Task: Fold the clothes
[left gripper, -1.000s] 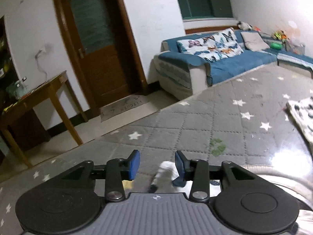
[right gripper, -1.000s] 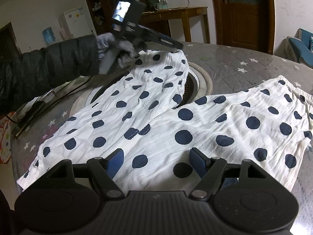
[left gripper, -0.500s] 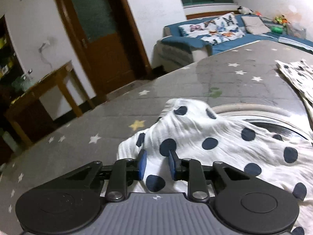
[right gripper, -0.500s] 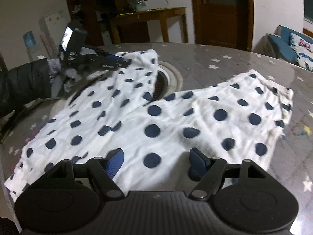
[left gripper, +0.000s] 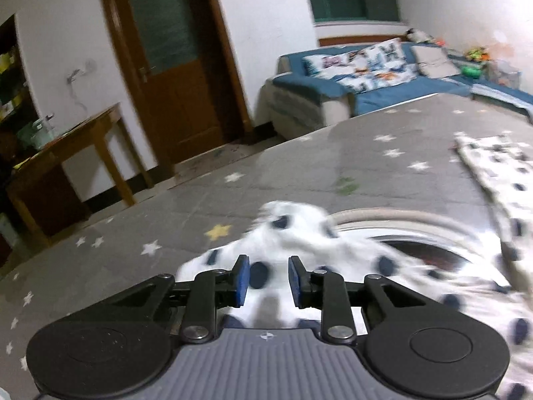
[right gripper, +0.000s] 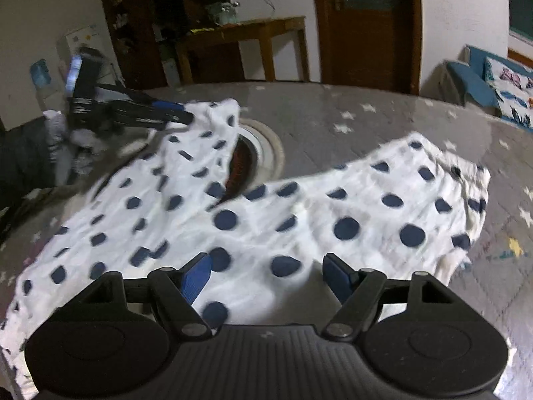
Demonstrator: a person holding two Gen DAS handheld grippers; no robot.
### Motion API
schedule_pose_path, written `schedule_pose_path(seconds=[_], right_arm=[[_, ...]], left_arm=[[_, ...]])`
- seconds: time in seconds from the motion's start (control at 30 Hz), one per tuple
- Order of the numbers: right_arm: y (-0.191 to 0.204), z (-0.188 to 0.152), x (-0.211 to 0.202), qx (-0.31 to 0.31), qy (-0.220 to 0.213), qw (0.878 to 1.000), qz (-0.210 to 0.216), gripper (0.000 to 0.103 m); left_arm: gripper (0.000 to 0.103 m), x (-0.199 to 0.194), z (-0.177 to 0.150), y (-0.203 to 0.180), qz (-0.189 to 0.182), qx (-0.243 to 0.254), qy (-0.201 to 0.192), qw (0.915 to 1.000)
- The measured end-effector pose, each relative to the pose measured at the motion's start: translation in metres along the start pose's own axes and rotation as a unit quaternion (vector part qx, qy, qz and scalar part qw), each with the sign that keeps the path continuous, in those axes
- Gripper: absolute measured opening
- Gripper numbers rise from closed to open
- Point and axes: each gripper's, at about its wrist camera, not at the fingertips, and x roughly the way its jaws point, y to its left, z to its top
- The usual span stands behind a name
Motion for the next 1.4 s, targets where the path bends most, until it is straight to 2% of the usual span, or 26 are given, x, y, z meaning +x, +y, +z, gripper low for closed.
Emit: schedule_pose_path(seconds=[0.17, 0.3, 0.43, 0.67, 0.77, 0.9, 1.13, 1.4], right_arm=[[-0.016, -0.004, -0.012, 0.027, -0.011, 0.999, -0.012, 0.076], [-0.026, 0.002, -0.017, 0.023, -0.016, 0.999, -0.038, 0.076], [-0.034, 0.015, -0.013, 0.015, -0.023, 0.998, -0.057, 0.076], [-0.030, 0.023, 0.015, -0.010, -0.003, 0.998, -0.058, 0.075], [-0.030, 0.024, 0.030, -0.028, 0.006, 0.997, -0.070, 0.075], [-0.038, 0.031, 0.040, -0.033, -0.002, 0.996, -0.077, 0.075], [-0.066, 0.054, 0.062, -0.018, -0.014, 0.994, -0.106, 0.077], [-0.111, 0.081, 0.085, 0.033, -0.026, 0.990, -0.132, 0.077]], left_arm=[[0.029, -0.036, 0.004, -0.042, -0.075, 0.024, -0.019, 0.9967], [0.029, -0.067, 0.000, -0.087, -0.162, 0.052, -0.025, 0.9851], [0.029, -0.100, -0.010, -0.135, -0.252, 0.092, -0.022, 0.9632], [0.029, -0.139, -0.040, -0.203, -0.379, 0.151, 0.009, 0.9131], [0.029, -0.145, -0.057, -0.220, -0.406, 0.163, 0.028, 0.8986], [0.028, -0.151, -0.066, -0.227, -0.428, 0.168, 0.025, 0.8877], [0.028, -0.155, -0.068, -0.227, -0.441, 0.163, 0.028, 0.8819], [0.028, -0.149, -0.067, -0.227, -0.447, 0.158, 0.033, 0.8797]])
